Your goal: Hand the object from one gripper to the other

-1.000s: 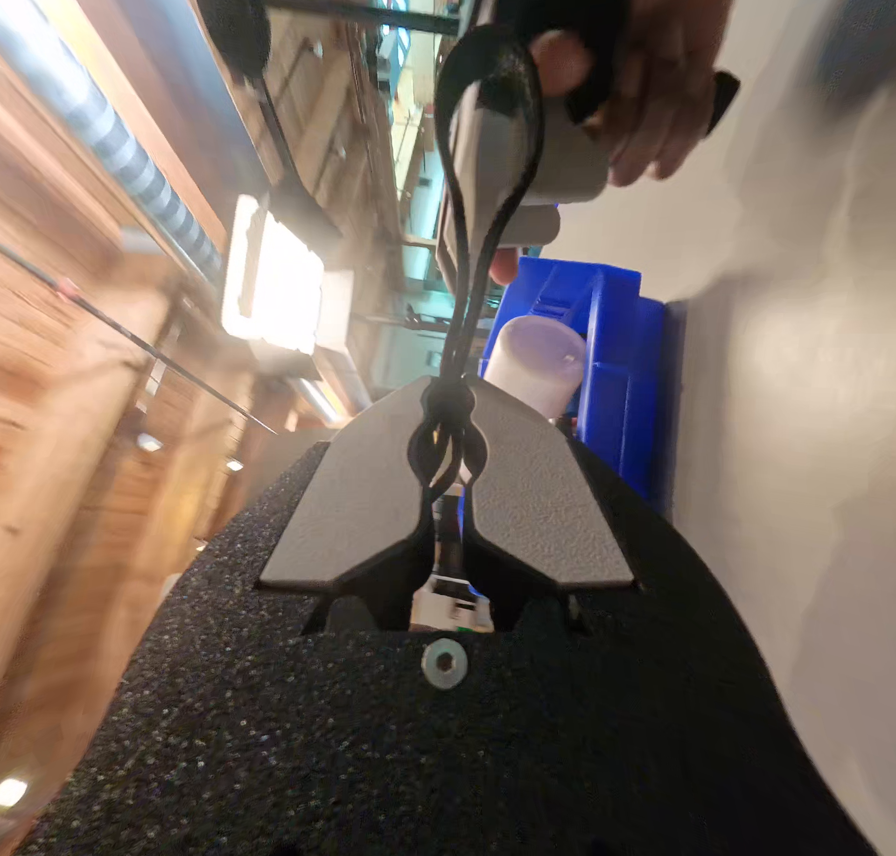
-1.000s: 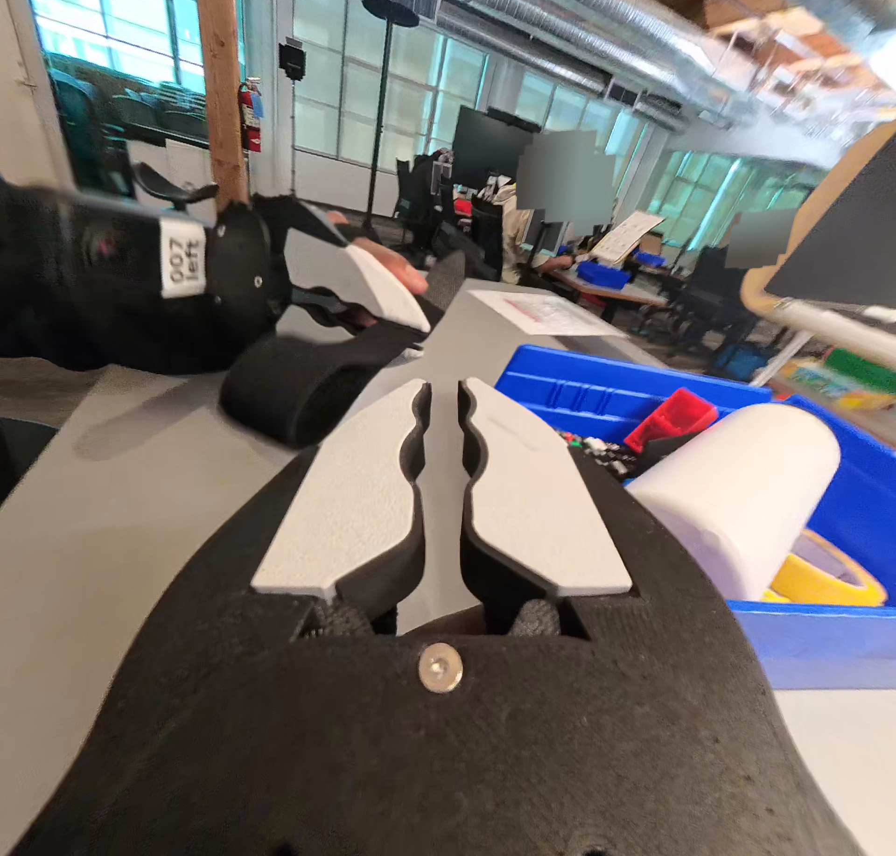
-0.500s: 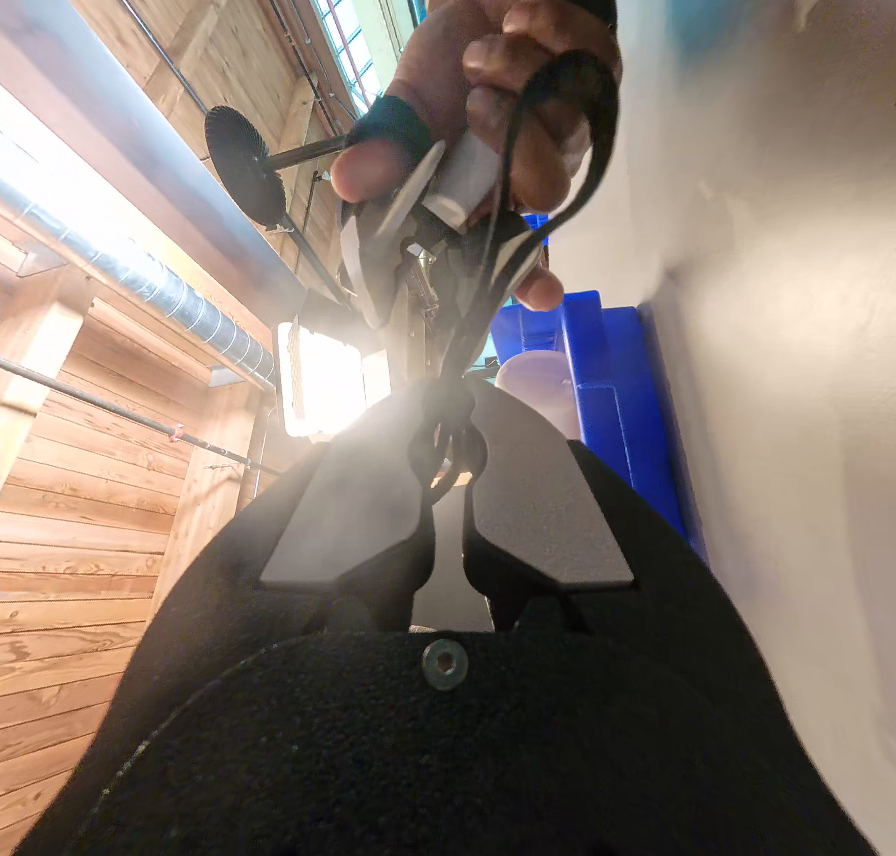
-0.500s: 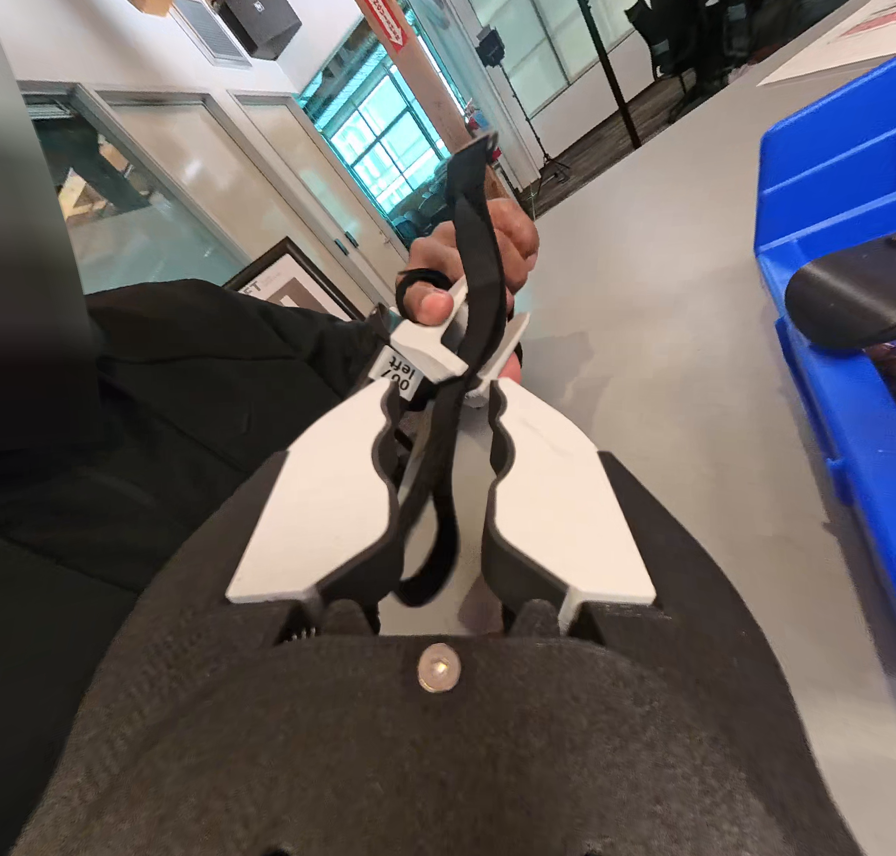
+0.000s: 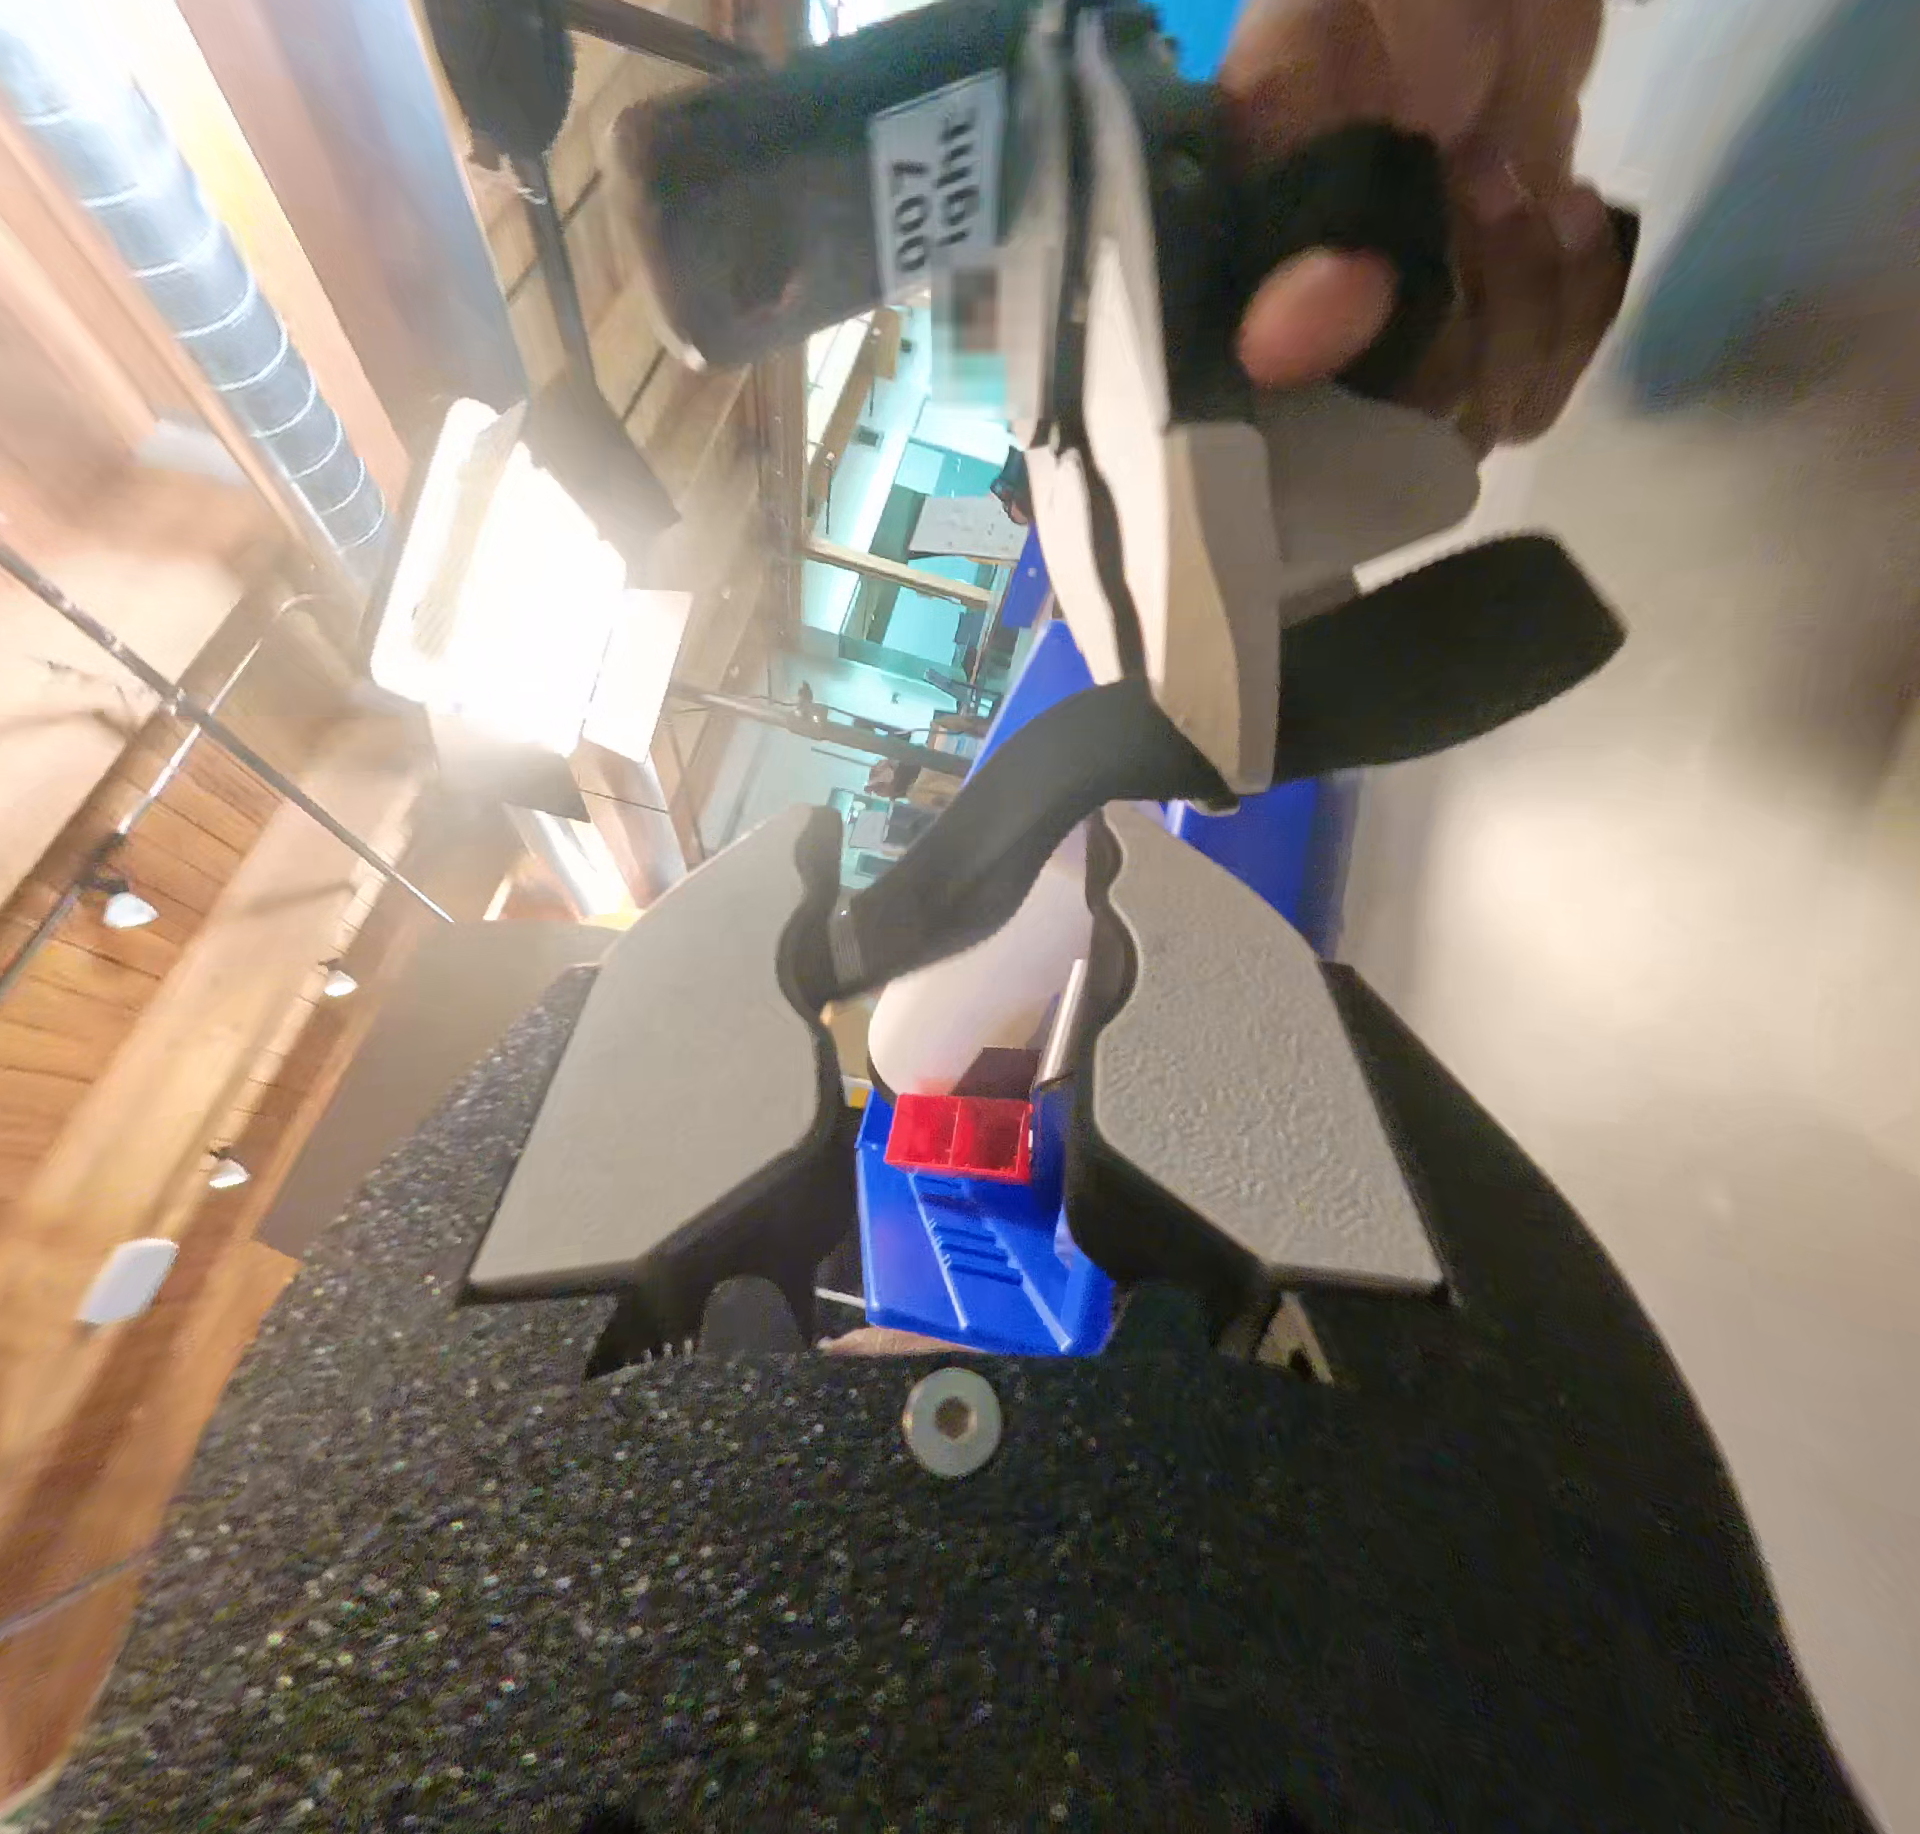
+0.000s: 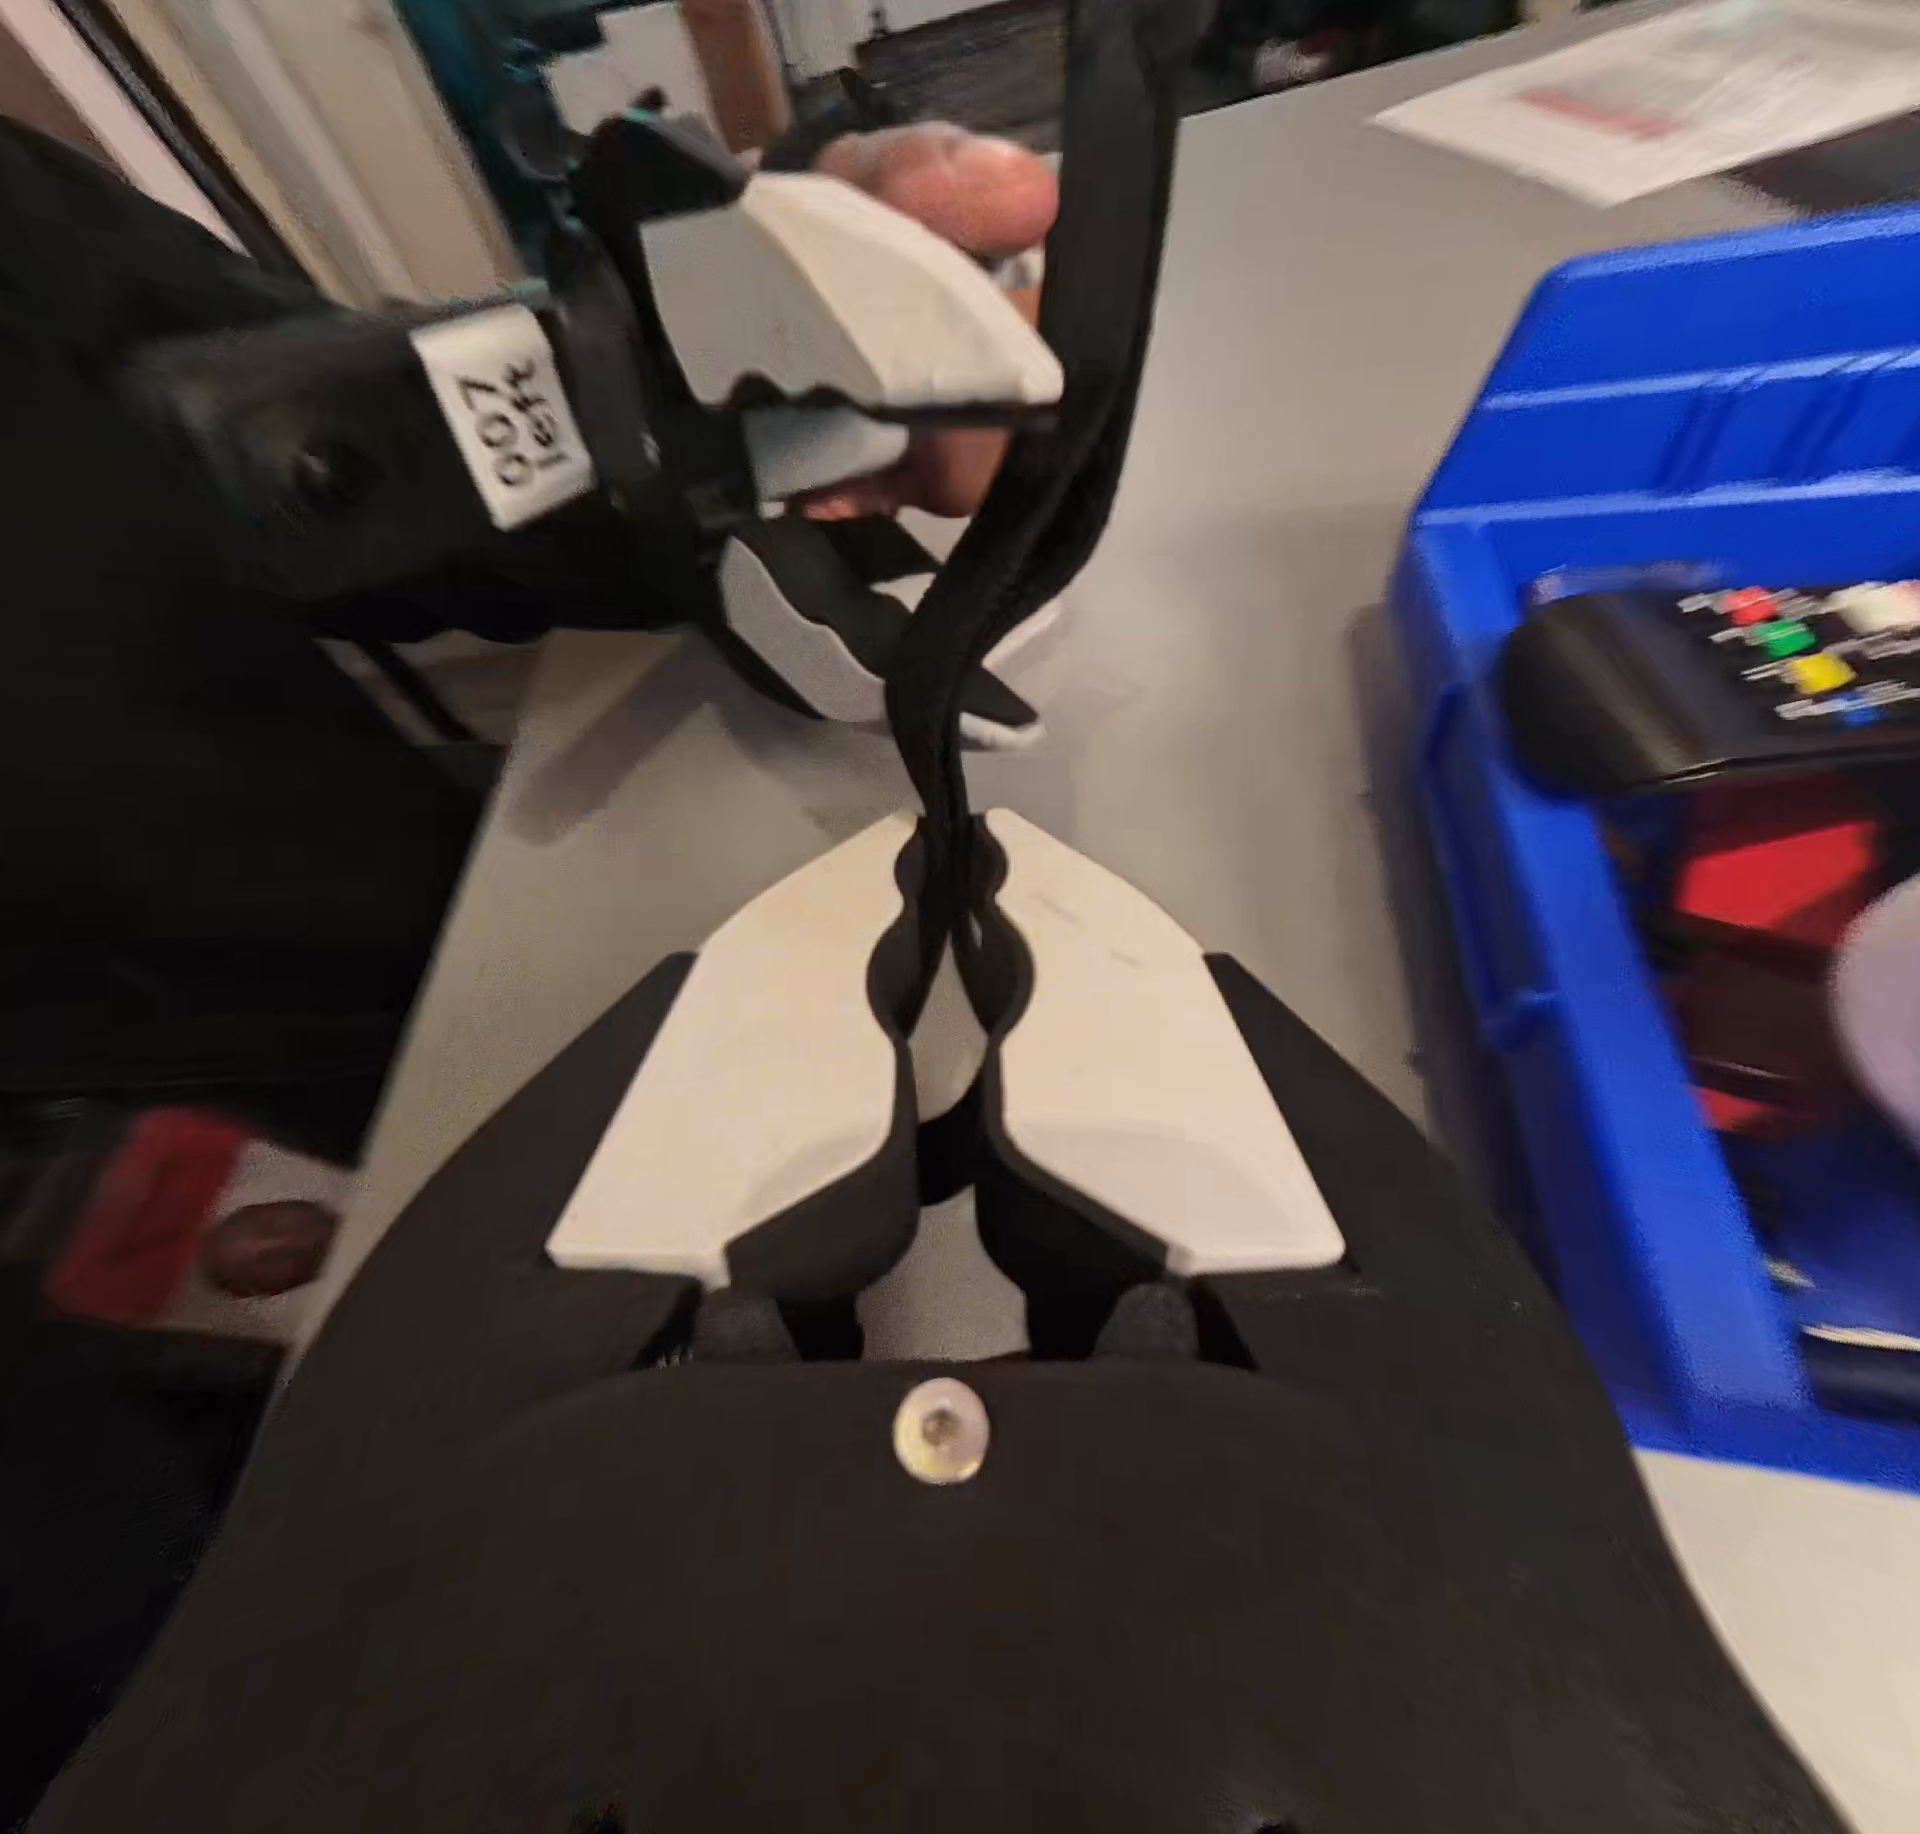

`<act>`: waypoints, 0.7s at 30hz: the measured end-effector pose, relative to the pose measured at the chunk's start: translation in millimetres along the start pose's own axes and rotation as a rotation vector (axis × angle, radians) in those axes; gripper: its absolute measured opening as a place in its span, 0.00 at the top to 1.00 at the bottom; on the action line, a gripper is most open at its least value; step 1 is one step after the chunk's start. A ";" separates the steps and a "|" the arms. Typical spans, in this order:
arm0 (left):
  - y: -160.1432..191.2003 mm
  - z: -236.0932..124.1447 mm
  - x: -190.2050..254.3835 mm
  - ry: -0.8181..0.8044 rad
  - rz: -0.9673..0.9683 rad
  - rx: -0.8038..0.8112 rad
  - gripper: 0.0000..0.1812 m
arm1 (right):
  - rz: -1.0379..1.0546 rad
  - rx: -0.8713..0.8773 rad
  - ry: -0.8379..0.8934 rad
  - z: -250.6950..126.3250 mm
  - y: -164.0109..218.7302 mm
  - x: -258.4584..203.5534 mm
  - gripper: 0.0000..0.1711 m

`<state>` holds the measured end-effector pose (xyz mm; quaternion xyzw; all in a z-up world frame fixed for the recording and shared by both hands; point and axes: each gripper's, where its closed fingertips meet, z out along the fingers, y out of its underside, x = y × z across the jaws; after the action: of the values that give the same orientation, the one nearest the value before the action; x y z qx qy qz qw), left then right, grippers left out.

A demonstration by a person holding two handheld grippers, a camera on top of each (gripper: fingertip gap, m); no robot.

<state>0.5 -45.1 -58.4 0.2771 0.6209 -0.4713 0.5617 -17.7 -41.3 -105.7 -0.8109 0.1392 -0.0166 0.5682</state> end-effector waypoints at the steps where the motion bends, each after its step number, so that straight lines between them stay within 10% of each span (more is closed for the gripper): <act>1: -0.2 -2.5 -4.3 -0.008 -0.041 0.024 0.73 | -0.055 -0.004 0.077 -2.3 -0.9 9.2 0.97; 15: 4.8 -37.6 -73.6 0.082 -0.947 0.397 0.72 | -0.462 -0.127 0.508 -16.6 6.2 59.4 0.97; 21: 32.0 -21.1 -55.3 0.284 -1.361 0.263 0.72 | -0.572 -0.176 0.555 -15.6 9.8 61.8 0.97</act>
<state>31.2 -3.0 -15.7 -0.0484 0.6614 -0.7482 0.0178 36.8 -73.8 -117.4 -0.8272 0.0568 -0.3801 0.4099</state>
